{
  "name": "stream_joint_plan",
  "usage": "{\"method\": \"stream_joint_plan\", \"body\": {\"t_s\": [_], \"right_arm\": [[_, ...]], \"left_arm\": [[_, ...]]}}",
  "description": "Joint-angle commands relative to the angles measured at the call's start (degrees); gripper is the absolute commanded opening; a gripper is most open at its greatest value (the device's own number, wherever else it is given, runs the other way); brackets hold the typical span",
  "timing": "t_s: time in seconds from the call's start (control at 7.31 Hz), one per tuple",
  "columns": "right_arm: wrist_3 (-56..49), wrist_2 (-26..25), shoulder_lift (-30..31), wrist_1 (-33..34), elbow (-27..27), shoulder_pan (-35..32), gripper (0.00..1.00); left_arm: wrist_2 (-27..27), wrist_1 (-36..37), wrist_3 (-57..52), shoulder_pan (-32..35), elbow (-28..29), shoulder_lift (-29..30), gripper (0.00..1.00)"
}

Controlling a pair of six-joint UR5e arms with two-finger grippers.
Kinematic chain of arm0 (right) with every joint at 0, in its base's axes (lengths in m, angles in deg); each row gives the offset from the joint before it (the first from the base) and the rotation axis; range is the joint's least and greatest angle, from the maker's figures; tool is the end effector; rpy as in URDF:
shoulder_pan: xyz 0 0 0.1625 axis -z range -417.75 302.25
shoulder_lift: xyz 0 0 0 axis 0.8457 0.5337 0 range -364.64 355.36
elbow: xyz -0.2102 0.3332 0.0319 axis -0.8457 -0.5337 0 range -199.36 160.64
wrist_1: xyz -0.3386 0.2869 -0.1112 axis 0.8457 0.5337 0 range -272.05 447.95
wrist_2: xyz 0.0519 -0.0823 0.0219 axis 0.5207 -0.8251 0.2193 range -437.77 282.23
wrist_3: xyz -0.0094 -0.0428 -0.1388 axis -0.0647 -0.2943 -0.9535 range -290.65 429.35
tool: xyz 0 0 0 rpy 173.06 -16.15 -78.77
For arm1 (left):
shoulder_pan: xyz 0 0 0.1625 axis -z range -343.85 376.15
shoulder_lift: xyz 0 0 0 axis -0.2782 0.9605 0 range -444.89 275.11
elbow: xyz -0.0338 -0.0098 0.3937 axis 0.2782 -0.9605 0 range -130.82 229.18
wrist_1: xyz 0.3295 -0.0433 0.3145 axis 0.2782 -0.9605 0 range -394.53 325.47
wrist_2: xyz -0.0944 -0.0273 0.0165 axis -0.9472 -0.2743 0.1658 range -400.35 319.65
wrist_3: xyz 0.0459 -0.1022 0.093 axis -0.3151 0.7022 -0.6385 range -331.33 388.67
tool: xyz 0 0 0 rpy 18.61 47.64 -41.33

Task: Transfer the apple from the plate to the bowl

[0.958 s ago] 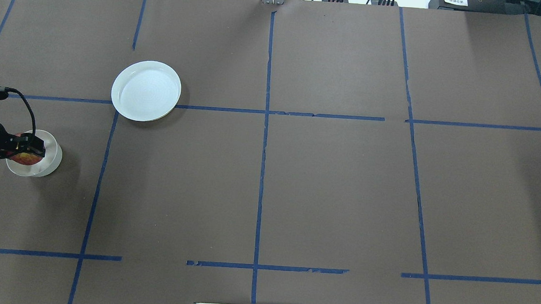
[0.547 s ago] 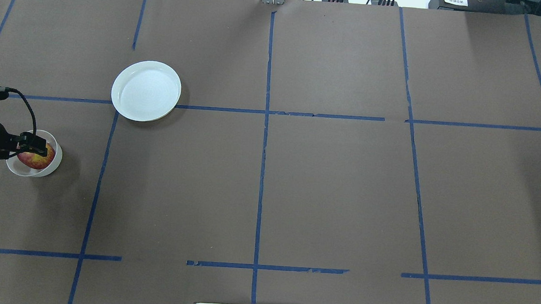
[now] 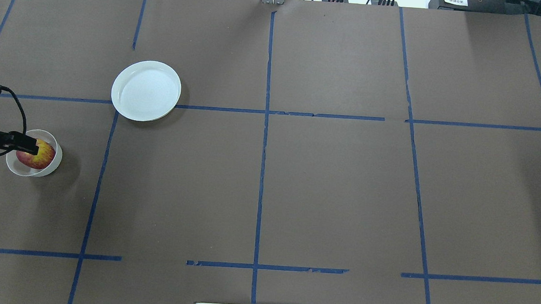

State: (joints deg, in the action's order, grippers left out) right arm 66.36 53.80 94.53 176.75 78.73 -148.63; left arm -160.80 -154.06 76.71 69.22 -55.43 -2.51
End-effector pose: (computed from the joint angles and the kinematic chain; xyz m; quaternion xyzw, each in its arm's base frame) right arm 0.0439 -0.4740 0.6696 0.0130 -0.3546 -0.0176 0.9348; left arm 0.2750 -0.4649 0.5426 0.0545 0.3881 -0.0068 0.9200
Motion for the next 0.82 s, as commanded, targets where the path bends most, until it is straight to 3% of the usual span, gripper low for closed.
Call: {"method": "stream_joint_plan", "body": {"t_s": [0.0,0.41,0.55,0.68], "right_arm": [[0.0,0.0,0.1,0.0,0.0,0.0,1.0],[0.0,0.0,0.0,0.0,0.0,0.0,1.0],[0.0,0.0,0.0,0.0,0.0,0.0,1.0],[0.0,0.0,0.1,0.0,0.0,0.0,1.0]], "left_arm": [[-3.4,9.2,-22.9,11.6,-0.2,0.4,0.99],[-5.1,37.7,-52.7,32.1,-0.1,7.9,1.0],[-10.8,41.8,-56.2,37.7,0.7,7.0,1.0],[-15.7,40.2,-56.3,38.9,1.9,3.9,1.0]]}}
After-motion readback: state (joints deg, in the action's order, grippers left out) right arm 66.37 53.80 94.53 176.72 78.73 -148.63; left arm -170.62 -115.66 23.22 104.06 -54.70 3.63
